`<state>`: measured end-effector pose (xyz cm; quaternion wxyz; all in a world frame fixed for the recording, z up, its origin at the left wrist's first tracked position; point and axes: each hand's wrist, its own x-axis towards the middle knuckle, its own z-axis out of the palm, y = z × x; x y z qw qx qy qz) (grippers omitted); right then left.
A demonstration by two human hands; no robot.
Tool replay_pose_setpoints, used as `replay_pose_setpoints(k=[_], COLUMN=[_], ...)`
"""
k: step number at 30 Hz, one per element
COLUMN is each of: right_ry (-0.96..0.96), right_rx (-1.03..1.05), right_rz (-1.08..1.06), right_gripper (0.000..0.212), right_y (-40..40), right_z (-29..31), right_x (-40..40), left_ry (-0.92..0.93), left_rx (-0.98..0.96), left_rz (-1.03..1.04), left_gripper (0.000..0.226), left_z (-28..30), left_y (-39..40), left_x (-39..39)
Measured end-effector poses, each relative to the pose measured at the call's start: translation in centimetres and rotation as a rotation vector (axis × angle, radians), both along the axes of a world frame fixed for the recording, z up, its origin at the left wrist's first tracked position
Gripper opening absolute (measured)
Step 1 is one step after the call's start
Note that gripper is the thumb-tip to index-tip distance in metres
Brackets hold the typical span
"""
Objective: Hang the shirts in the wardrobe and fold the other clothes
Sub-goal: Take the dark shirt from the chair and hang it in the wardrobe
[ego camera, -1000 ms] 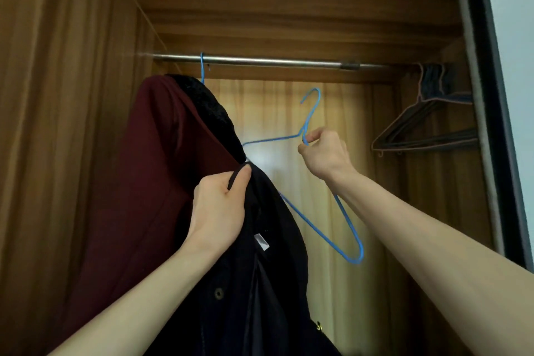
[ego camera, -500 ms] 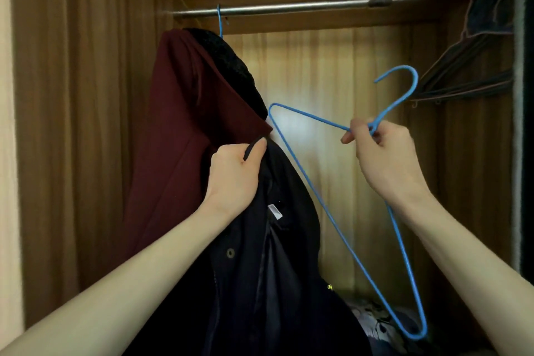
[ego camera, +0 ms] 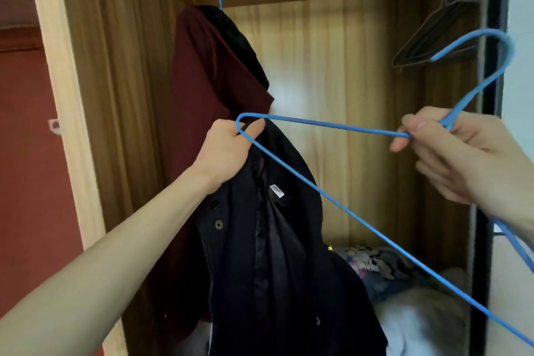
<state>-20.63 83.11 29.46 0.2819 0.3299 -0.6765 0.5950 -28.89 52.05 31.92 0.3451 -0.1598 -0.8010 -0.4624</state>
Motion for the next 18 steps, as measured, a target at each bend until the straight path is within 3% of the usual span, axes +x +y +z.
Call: replay_pose_setpoints(k=[7,13,18], right_ry=[-0.196,-0.205,-0.207], right_rx=[0.154,0.242,0.105], right_rz=[-0.068,-0.201,-0.344], right_gripper=[0.04,0.033,0.034], right_y=[-1.8,-9.5,-14.6], right_z=[-3.5,-7.3,-11.2], right_x=[4.7,6.6,8.3], left_ry=[-0.177,0.018,0.044], left_rx=[-0.011,-0.414,-0.604], left_rz=[-0.232,-0.084,0.031], left_gripper=[0.073,0.064,0.057], left_z=[-0.6,-1.8,-5.5], left_y=[-3.6,-1.5,-0.7], left_x=[3.2,8.7,13.9])
